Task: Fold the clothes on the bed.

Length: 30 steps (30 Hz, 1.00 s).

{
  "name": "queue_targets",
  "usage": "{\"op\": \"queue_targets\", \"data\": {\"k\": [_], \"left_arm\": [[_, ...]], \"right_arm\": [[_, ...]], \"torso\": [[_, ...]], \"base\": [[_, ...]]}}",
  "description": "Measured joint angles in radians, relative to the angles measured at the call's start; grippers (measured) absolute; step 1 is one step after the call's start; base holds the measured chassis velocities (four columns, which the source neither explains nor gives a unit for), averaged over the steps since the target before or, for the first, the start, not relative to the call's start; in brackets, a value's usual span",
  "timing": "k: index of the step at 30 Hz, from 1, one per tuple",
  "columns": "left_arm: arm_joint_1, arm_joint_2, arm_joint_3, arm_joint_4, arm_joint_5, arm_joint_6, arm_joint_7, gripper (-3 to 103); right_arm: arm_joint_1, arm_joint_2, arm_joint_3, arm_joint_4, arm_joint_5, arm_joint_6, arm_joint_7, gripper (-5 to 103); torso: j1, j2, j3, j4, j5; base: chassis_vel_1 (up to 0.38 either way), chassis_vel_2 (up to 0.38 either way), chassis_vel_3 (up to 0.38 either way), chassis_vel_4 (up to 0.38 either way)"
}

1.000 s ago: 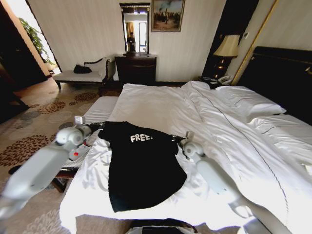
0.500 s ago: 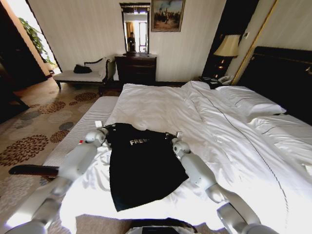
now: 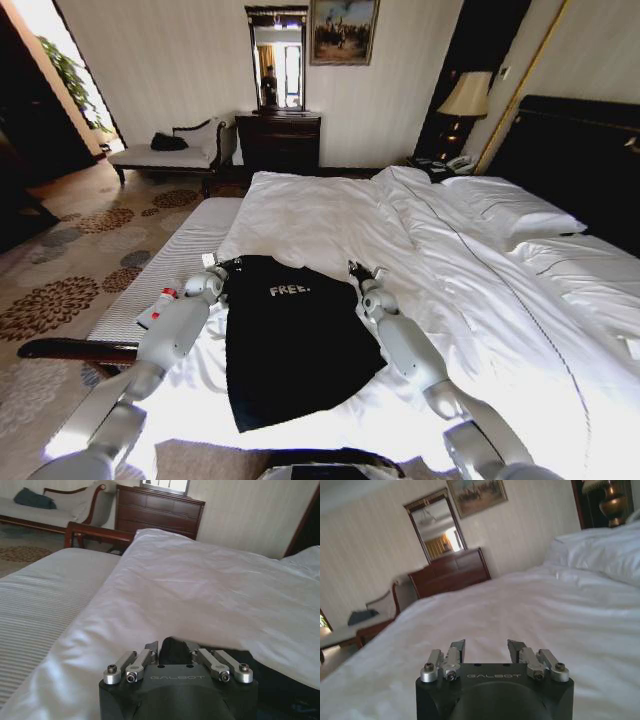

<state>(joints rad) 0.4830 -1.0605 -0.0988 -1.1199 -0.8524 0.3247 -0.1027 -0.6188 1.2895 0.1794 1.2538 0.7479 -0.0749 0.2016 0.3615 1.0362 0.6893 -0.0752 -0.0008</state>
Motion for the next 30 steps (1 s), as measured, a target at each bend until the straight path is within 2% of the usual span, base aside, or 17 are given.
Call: {"op": "queue_targets", "data": {"k": [1,2,4,5,7,9,10,12,14,15,16,18,19,20,23,27,30], "left_arm": [[0.015,0.010,-0.023,-0.019,-0.010,-0.001,-0.010,39],[0.028,0.021,-0.049,-0.038,-0.023,-0.001,-0.020,39],[0.037,0.028,-0.067,-0.049,-0.032,-0.001,-0.024,43],[0.066,0.054,-0.123,-0.084,-0.055,0.002,-0.039,49],[0.120,0.097,-0.212,-0.130,-0.080,0.022,-0.077,60],[0.126,0.101,-0.220,-0.134,-0.081,0.024,-0.082,60],[0.192,0.145,-0.291,-0.177,-0.085,0.049,-0.119,71],[0.222,0.160,-0.316,-0.196,-0.084,0.057,-0.125,71],[0.279,0.180,-0.350,-0.230,-0.057,0.078,-0.124,82],[0.302,0.179,-0.355,-0.242,-0.034,0.084,-0.110,87],[0.341,0.177,-0.377,-0.266,-0.018,0.087,-0.100,92],[0.375,0.173,-0.401,-0.285,-0.011,0.088,-0.095,92],[0.442,0.162,-0.451,-0.319,0.005,0.088,-0.089,99],[0.442,0.162,-0.451,-0.319,0.005,0.088,-0.089,99],[0.572,0.123,-0.577,-0.379,0.043,0.079,-0.077,100],[0.638,0.093,-0.647,-0.411,0.049,0.073,-0.075,100],[0.674,0.077,-0.674,-0.428,0.052,0.071,-0.075,100]], "right_arm": [[-0.020,-0.011,0.001,0.044,0.010,-0.001,-0.003,51],[-0.037,-0.023,-0.004,0.081,0.026,-0.010,-0.003,57],[-0.048,-0.032,-0.011,0.103,0.041,-0.021,-0.003,57],[-0.076,-0.051,-0.036,0.155,0.085,-0.064,0.003,68],[-0.099,-0.066,-0.072,0.196,0.144,-0.122,0.015,79],[-0.100,-0.066,-0.077,0.199,0.150,-0.131,0.017,79],[-0.091,-0.057,-0.096,0.202,0.184,-0.201,0.039,84],[-0.083,-0.050,-0.099,0.196,0.201,-0.230,0.049,89],[-0.071,-0.043,-0.080,0.189,0.248,-0.294,0.077,98],[-0.076,-0.045,-0.044,0.192,0.277,-0.329,0.105,98],[-0.073,-0.042,-0.025,0.187,0.285,-0.345,0.135,100],[-0.067,-0.038,-0.016,0.179,0.286,-0.356,0.156,100],[-0.059,-0.032,-0.004,0.169,0.285,-0.373,0.191,100],[-0.059,-0.032,-0.004,0.169,0.285,-0.373,0.191,100],[-0.069,-0.032,0.016,0.187,0.289,-0.421,0.262,100],[-0.096,-0.043,0.018,0.209,0.305,-0.441,0.279,100],[-0.105,-0.054,0.017,0.211,0.319,-0.442,0.256,100]], "torso": [[0.000,0.000,0.000,-0.0002,0.0000],[0.000,0.000,0.000,-0.0006,0.0001],[0.000,0.000,0.000,-0.0011,-0.0002],[0.000,0.000,0.000,-0.0012,-0.0001],[0.000,0.000,0.000,-0.0007,0.0006],[0.000,0.000,0.000,-0.0006,0.0005],[0.000,0.000,0.000,0.0001,0.0001],[0.000,0.000,0.000,0.0007,0.0002],[0.000,0.000,0.000,0.0017,0.0002],[0.000,0.000,0.000,0.0012,0.0001],[0.000,0.000,0.000,-0.0017,-0.0007],[0.000,0.000,0.000,-0.0019,-0.0007],[0.000,0.000,0.000,-0.0023,0.0002],[0.000,0.000,0.000,-0.0023,0.0002],[0.000,0.000,0.000,0.0006,0.0004],[0.000,0.000,0.000,0.0004,0.0002],[0.000,0.000,0.000,-0.0004,0.0002]], "base": [[0.000,0.000,0.000,0.000],[0.000,0.000,0.000,0.000],[0.000,0.000,0.000,0.000],[0.000,0.000,0.000,0.000],[0.000,0.000,0.000,0.000],[0.000,0.000,0.000,0.000],[0.000,0.000,0.000,0.000],[0.000,0.000,0.000,0.000],[0.000,0.000,0.000,0.000],[0.000,0.000,0.000,0.000],[0.000,0.000,0.000,0.000],[0.000,0.000,0.000,0.000],[-0.053,-0.029,-0.041,-0.049],[-0.053,-0.029,-0.041,-0.049],[0.000,0.000,0.000,0.000],[0.000,0.000,0.000,0.000],[0.000,0.000,0.000,0.000]]}}
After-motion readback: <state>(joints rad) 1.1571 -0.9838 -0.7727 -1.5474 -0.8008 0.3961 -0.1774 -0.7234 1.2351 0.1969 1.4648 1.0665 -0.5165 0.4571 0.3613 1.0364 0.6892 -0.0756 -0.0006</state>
